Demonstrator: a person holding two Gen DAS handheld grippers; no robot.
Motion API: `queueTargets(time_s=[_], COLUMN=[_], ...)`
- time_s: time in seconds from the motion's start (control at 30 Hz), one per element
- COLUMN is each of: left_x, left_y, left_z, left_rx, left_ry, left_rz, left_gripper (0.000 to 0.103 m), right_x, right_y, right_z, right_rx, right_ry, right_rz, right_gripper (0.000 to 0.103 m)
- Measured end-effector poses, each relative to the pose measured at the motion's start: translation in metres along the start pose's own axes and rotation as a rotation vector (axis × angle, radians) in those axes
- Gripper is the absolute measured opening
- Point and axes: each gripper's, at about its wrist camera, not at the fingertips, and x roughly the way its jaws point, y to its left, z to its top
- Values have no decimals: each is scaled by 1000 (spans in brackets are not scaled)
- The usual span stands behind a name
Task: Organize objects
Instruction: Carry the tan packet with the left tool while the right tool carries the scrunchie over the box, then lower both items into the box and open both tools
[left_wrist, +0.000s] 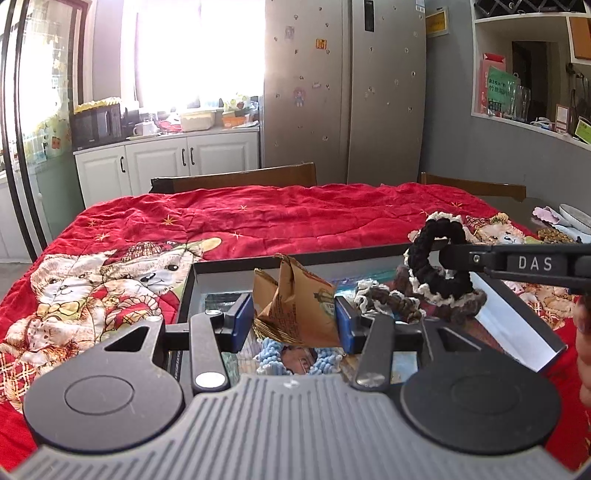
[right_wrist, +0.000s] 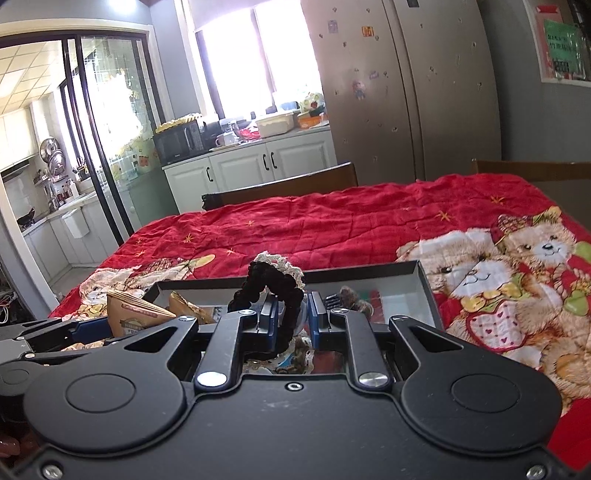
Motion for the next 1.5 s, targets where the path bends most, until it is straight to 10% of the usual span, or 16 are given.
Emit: queueTargets(time_s=[1.5], left_x=[30], left_y=[-3], left_z=[-17], left_rx=[39], left_ry=[96], left_rz=[29], left_gripper=[56], right_x=[46], right_y=[-10], right_z=[-26], right_rx=[19], right_ry=[148], right_rz=[-6], right_gripper=[19])
